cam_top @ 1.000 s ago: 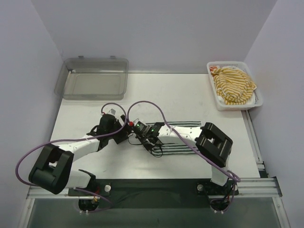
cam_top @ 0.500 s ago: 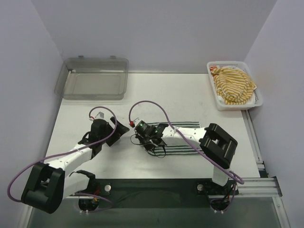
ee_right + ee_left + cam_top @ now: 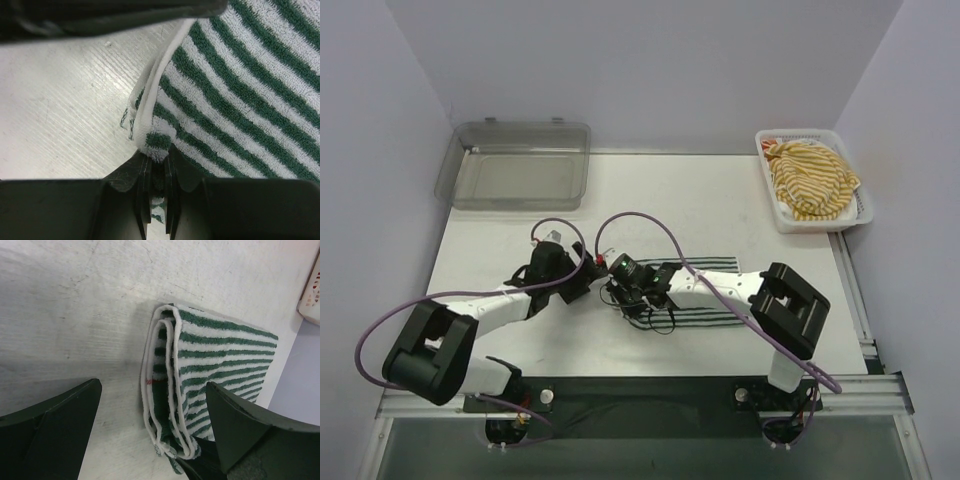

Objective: Fold and stack the towels
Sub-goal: Neatly place the folded towel into the bin

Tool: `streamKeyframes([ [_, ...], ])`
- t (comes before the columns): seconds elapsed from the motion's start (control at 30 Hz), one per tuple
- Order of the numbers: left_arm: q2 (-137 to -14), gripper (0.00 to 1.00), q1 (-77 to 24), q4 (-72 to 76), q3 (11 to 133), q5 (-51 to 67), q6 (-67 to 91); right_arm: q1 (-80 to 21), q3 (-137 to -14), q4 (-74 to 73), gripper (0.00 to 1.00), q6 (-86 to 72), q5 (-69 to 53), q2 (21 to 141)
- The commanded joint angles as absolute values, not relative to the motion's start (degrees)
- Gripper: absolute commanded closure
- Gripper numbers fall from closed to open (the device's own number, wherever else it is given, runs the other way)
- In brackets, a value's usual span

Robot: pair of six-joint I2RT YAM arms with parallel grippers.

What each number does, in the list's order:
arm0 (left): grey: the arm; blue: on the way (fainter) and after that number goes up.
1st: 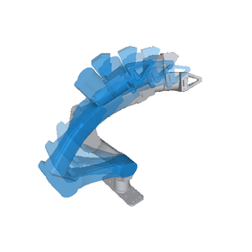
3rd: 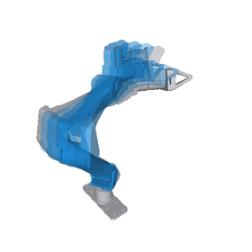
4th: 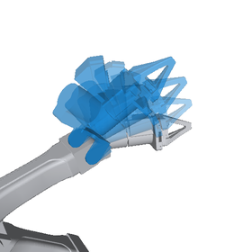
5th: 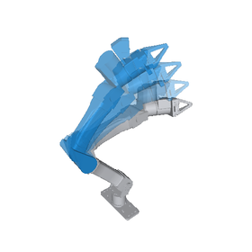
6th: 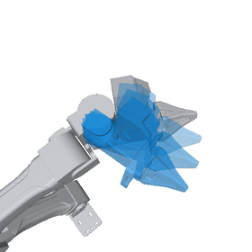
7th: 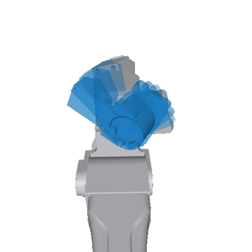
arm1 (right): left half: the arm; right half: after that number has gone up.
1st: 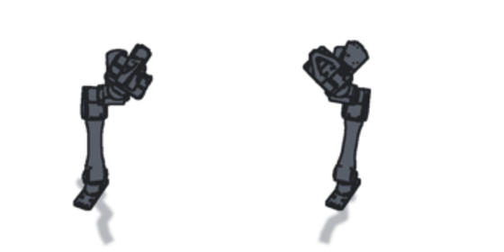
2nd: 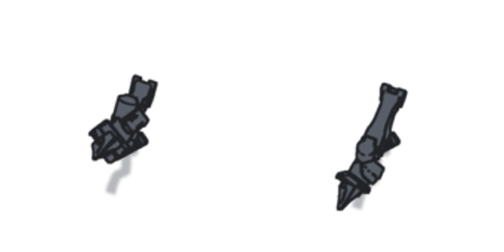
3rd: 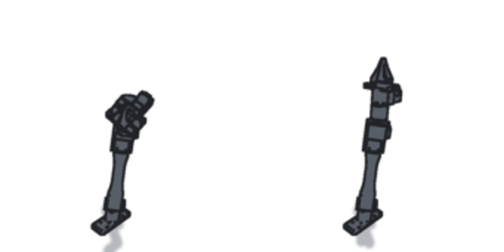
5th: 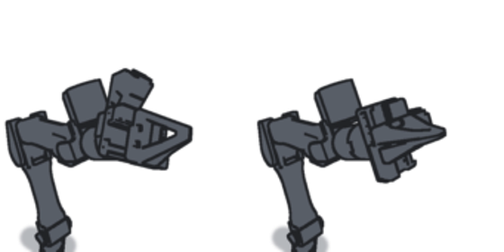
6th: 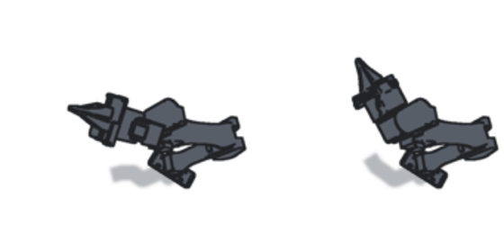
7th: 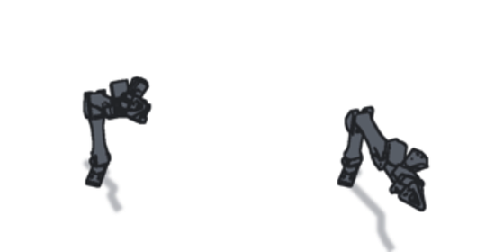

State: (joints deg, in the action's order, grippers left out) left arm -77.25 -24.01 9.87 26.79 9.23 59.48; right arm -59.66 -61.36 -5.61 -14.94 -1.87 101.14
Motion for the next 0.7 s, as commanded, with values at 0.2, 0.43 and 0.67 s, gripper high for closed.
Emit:
streamKeyframes([
  [0.2,-82.52,0.02,-28.21,12.74,29.53,6.42,61.52,-59.50,-59.94,-2.29,1.00,-14.85,-3.16,96.60],
  [0.43,-84.55,0.03,-31.29,12.83,28.65,1.50,63.46,-59.41,-57.92,-0.35,1.00,-15.47,-2.72,93.70],
  [0.67,-86.39,0.08,-33.04,12.92,28.92,0.35,64.51,-59.41,-57.22,1.76,1.00,-15.73,-3.43,92.55],
])
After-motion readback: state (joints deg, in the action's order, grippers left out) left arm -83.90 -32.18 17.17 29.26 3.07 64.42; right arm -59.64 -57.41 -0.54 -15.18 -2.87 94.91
